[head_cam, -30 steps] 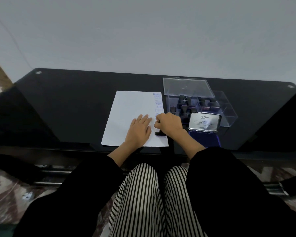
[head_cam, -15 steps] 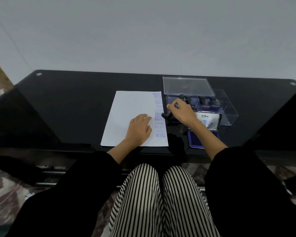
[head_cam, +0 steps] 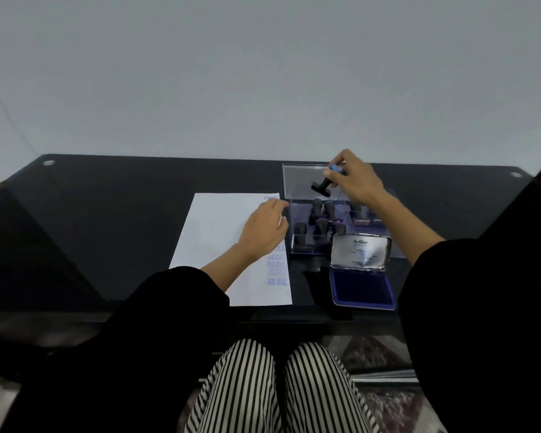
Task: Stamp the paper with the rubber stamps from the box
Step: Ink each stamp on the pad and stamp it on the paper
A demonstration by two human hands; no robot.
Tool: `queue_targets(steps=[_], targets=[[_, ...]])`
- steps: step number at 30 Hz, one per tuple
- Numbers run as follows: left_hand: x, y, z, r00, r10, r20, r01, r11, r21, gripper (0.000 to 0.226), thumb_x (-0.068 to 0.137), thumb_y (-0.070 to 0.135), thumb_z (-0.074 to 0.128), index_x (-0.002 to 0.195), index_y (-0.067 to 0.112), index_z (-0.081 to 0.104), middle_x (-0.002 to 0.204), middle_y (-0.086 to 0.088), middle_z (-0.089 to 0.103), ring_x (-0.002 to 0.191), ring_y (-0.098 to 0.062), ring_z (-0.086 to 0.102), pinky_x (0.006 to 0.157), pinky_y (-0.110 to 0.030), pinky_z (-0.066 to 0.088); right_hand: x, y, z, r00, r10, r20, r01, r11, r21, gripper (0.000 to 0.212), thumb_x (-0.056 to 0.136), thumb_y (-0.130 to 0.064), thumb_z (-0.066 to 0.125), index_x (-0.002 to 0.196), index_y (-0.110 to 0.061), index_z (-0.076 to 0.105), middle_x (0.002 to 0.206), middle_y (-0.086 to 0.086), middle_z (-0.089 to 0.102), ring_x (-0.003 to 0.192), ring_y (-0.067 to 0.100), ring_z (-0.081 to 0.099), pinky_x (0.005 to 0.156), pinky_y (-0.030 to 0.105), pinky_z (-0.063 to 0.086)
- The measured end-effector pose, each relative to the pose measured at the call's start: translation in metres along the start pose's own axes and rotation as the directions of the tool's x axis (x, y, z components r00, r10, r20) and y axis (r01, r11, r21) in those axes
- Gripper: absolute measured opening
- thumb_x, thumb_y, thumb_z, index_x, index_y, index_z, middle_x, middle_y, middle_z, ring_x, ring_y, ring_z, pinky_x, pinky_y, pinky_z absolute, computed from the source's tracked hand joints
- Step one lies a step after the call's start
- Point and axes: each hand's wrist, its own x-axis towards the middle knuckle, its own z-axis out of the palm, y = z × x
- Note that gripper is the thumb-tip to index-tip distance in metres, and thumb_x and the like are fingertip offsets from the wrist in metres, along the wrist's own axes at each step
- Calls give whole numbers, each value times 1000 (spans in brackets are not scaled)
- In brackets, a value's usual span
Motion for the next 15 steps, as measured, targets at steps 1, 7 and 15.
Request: queue_targets(steps=[1, 7, 15], targets=[[6, 2, 1, 1000, 2, -3, -3, 1000, -8, 36, 98, 15, 37, 133, 8, 43, 137, -7, 47, 123, -21, 47, 101, -29, 38, 6, 2, 0, 1000, -1, -1, 1, 1000, -17, 14, 93, -30, 53, 97, -18, 47, 102, 10, 65, 90, 26, 61, 70, 32, 42], [44, -2, 13, 999, 10, 35, -9, 1000, -13, 42, 98, 14, 35, 139, 8, 38, 141, -8, 44, 127, -24, 44, 105, -34, 39, 36, 8, 18, 996, -12, 91, 23, 992, -124, 20, 88, -27, 63, 102, -14, 59, 83, -1, 58, 75, 17, 51, 68, 28, 40], [67, -14, 34, 995, -26, 96, 30, 999, -42, 50, 100, 20, 29, 147, 6, 21, 156, -7, 19, 145, -18, 18, 117, -28, 18, 63, 16, 52, 955, 70, 289, 11, 963, -268, 32, 87, -31, 63, 115, -16, 56, 115, 9, 63, 90, 21, 56, 78, 31, 43]])
